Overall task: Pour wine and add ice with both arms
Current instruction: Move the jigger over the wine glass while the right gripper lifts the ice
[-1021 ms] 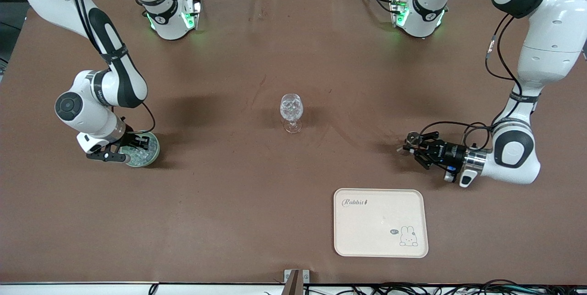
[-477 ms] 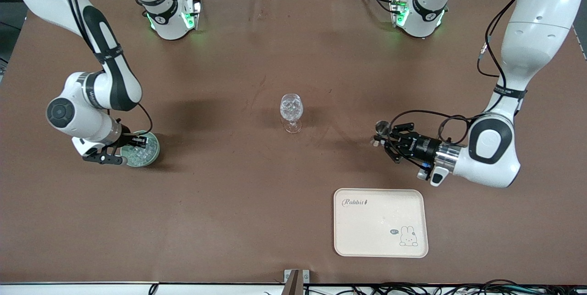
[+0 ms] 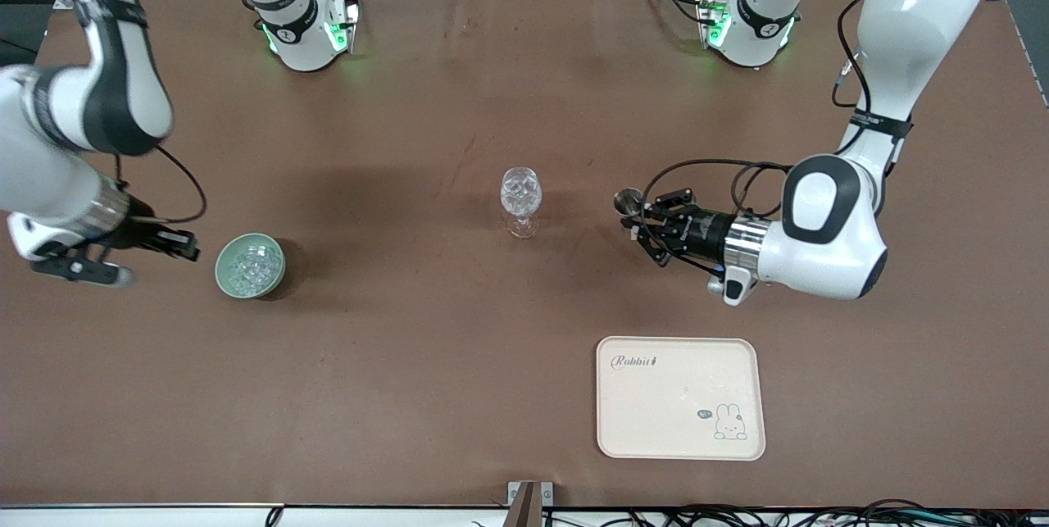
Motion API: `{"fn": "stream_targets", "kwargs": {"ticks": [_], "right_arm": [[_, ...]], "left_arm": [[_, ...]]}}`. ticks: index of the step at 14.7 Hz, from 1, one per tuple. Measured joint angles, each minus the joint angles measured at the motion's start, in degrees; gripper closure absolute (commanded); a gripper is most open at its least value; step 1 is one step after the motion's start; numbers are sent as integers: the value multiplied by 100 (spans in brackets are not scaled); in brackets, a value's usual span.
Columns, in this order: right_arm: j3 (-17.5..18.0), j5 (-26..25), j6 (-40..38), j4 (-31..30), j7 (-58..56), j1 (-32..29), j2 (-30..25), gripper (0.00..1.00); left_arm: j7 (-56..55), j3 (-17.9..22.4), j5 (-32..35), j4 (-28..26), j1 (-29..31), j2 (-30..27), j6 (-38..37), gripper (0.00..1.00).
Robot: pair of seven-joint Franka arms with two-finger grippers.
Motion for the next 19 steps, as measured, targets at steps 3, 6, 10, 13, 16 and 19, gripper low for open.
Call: {"fn": "stream_targets", "kwargs": {"ticks": [3,6,10,13,16,19], "right_arm": [[5,-4,-1068,685,0,-140,-404,100],[78,-112,-2432,1779,-5,-298,-507,100],[79,-217,-3382,2567,-98,-365,-515,99],[46,-221,-3411,2569,-120,-361,-463,99],[44,-221,-3426,2569,-123,-352,-414,99],[44,-221,-3427,2569,-123,-348,-411,99]], "left_arm": [[-278,-1,12,-161,-292,-242,200,99],[-620,-4,30,-322,-557,-412,567,99],[-1495,-8,789,-350,-1132,-520,978,99],[-1914,-9,1121,-351,-1325,-557,1071,99],[-2380,-11,1515,-344,-1466,-584,1160,100],[-2824,-11,1749,-325,-1560,-632,1356,100]]}}
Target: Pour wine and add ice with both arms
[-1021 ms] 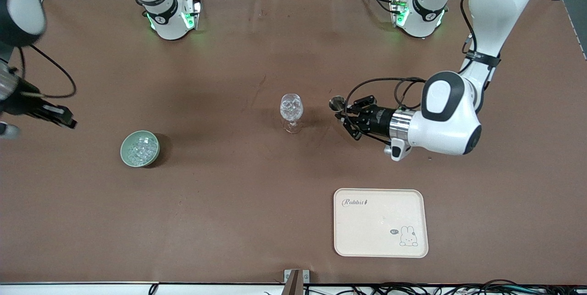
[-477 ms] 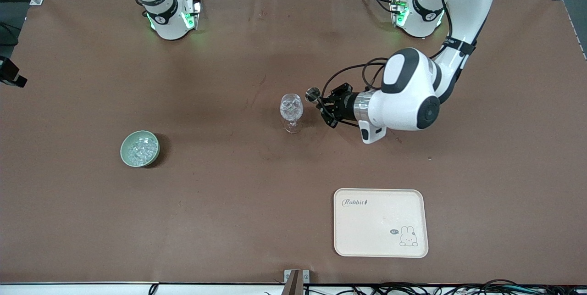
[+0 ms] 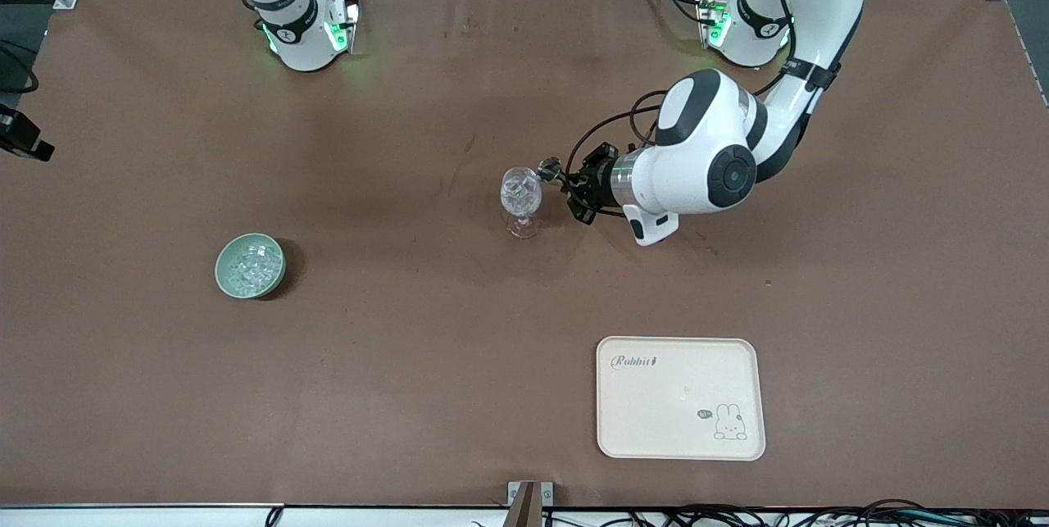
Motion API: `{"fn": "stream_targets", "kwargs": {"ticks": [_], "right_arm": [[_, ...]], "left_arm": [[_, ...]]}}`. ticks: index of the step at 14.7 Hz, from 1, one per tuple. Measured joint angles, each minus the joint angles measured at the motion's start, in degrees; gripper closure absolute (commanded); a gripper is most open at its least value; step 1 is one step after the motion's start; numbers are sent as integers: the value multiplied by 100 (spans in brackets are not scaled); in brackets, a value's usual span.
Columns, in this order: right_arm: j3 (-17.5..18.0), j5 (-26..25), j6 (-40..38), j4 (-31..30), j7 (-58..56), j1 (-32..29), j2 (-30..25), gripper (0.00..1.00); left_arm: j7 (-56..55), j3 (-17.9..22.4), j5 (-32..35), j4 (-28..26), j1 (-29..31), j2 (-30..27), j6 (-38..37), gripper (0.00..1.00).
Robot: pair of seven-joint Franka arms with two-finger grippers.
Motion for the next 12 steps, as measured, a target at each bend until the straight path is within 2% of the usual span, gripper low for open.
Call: {"fn": "stream_targets", "kwargs": {"ticks": [3,12], "right_arm": [[1,0,-21,0,0,10,0,100],[4,0,-64,62,0,35,0,99]], "left_arm": [[-272,1,150,4,-175,-13,165,100],[-1489,-1,1152,49,-510,-13,238,100]]}}
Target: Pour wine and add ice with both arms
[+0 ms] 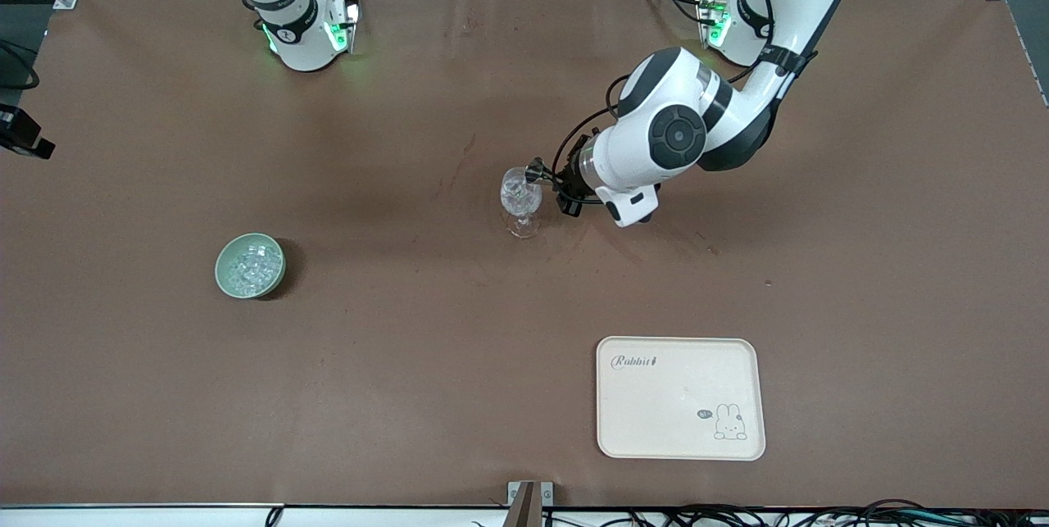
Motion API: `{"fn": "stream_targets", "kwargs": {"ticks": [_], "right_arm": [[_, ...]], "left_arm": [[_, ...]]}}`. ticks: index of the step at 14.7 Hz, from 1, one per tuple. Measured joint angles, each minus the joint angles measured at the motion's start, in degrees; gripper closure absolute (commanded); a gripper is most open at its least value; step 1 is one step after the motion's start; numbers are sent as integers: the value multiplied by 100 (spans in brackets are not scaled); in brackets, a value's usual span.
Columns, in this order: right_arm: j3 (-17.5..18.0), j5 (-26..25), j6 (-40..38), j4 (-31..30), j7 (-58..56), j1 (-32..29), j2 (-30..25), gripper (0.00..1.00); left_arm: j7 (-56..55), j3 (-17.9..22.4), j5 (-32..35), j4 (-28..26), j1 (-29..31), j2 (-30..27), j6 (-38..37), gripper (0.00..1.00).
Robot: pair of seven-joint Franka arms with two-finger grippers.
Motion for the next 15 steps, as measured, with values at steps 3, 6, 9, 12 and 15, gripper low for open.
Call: {"fn": "stream_targets", "kwargs": {"ticks": [3,6,9,12,15], "right_arm": [[0,0,-2,0,0,2,0,99],[0,0,-2,0,0,4,0,99],[0,2,-2,0,0,5,0,99],[0,3,-2,0,0,5,0,100],[0,3,-2,0,0,5,0,99]], "left_arm": [[-302,-1,279,40,-116,0,0,100],[-395,0,443,41,-196,0,0,100],[-628,0,712,41,-268,0,0,100],[-703,0,749,41,-316,0,0,100],[-703,13,750,41,-310,1,-3,100]]}}
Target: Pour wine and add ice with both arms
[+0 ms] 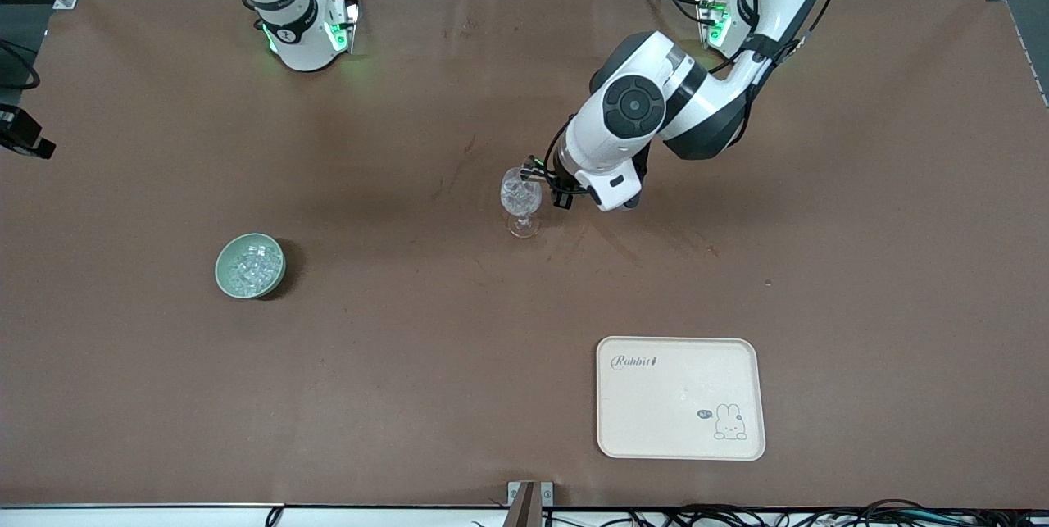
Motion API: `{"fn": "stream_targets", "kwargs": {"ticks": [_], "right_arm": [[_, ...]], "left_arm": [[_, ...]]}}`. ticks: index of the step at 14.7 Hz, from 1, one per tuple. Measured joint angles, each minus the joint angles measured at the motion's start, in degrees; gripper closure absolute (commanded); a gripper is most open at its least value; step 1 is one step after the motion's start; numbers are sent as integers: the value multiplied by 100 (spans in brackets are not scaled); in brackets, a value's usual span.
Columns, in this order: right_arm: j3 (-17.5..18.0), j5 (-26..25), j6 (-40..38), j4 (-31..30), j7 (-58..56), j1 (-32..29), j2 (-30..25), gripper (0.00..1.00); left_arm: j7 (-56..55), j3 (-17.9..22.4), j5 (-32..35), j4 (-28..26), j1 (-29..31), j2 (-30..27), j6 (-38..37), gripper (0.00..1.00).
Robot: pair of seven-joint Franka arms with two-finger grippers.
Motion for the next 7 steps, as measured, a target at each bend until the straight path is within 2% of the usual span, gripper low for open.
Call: {"fn": "stream_targets", "kwargs": {"ticks": [2,7], "right_arm": [[0,0,0,0,0,0,0,99],[8,5,-28,0,0,16,0,99]], "left_arm": [[56,12,-123,7,49,2,-1,100],[1469,58,-1708,53,459,7,-1,100]]}}
